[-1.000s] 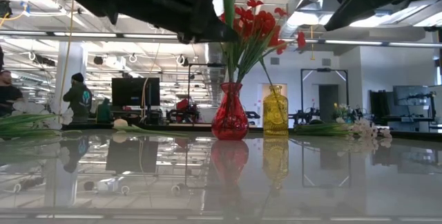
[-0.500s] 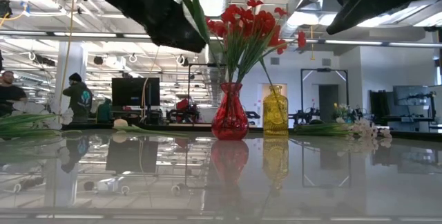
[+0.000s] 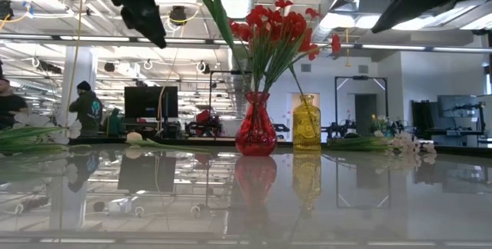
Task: Sort flowers into vase by color
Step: Put the white tulip into the yellow vase
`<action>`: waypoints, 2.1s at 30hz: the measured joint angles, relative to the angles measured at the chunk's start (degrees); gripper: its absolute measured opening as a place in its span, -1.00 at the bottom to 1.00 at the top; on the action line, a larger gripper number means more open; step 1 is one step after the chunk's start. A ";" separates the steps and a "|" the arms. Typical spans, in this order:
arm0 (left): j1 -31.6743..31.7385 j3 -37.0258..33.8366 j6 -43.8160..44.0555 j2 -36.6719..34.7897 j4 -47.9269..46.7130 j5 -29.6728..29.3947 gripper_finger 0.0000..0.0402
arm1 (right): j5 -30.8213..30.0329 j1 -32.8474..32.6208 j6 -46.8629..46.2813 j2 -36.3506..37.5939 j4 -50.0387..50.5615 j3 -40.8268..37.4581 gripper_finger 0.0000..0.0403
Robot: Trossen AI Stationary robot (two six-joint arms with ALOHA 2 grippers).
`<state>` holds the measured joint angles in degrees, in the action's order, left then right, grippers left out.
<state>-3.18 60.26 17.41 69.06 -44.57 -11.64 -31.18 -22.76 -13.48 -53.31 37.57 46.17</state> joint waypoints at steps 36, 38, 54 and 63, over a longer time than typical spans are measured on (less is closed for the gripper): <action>14.94 -26.30 -29.99 3.35 28.35 -8.37 0.05 | 1.57 10.56 3.48 -2.26 2.09 0.00 0.18; 16.35 -25.55 -38.05 4.90 28.19 -7.46 0.05 | 1.59 10.56 3.48 -2.24 1.97 0.00 0.18; 36.24 -6.07 -63.73 25.73 12.39 -6.07 0.04 | 3.02 11.50 7.84 -2.24 -0.97 0.00 0.18; 40.11 0.33 -73.74 34.67 4.74 -5.56 -0.12 | 3.26 13.97 7.98 -2.24 -0.75 0.00 0.18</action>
<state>36.93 60.59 -56.34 103.72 -39.83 -17.20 -27.92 -8.79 -5.50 -55.55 36.82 46.17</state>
